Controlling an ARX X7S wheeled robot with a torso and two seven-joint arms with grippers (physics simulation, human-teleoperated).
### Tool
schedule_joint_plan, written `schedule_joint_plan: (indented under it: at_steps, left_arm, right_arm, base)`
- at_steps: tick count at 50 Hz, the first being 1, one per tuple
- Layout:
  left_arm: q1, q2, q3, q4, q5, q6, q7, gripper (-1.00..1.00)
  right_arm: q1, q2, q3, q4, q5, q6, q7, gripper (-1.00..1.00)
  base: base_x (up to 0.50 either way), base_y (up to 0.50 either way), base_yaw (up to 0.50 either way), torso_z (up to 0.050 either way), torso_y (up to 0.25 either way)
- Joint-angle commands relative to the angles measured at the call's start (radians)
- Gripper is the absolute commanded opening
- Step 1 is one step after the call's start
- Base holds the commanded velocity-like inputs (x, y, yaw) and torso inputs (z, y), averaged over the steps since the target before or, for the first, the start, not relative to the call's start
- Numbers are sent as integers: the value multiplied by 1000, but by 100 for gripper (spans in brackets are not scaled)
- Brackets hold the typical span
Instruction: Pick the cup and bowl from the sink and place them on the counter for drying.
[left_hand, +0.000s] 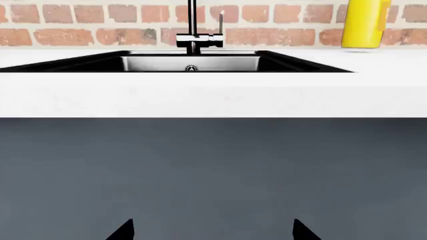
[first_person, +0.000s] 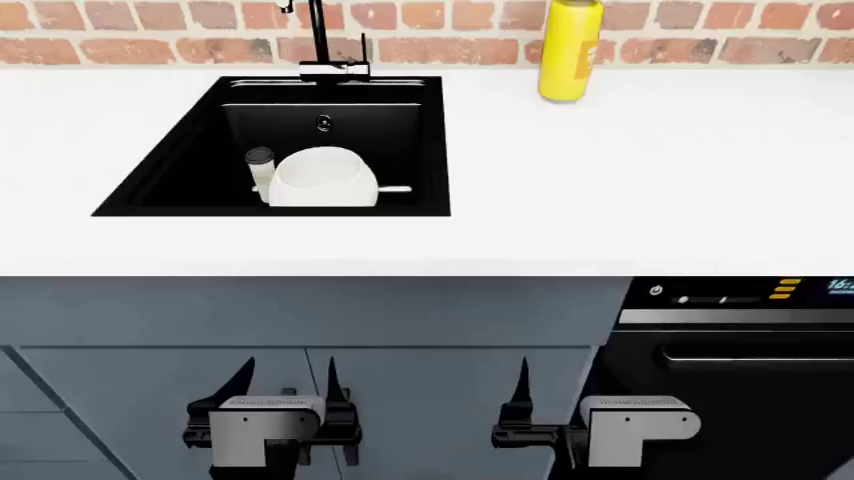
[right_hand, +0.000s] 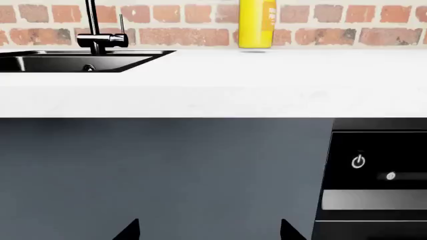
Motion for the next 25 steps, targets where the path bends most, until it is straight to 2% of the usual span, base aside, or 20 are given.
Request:
schedule_joint_plan:
  at_steps: [1,9,25]
  left_arm:
    - [-5,-14,20,-3,-10,-7,-25,100]
    - [5,-43,37,-2,-39,0,-51,100]
    - [-1,-64,58,-7,-105,-16,-61,100]
  right_arm:
    - [0,18,-37,2,1,-15,9,100]
    - [3,37,-39,14,94,-20,10,100]
    - [-5,71,-99,-7,68,-61,47,100]
  base:
    - [0,0,0,0,0]
    - [0,0,0,0,0]
    - [0,11,0,0,0]
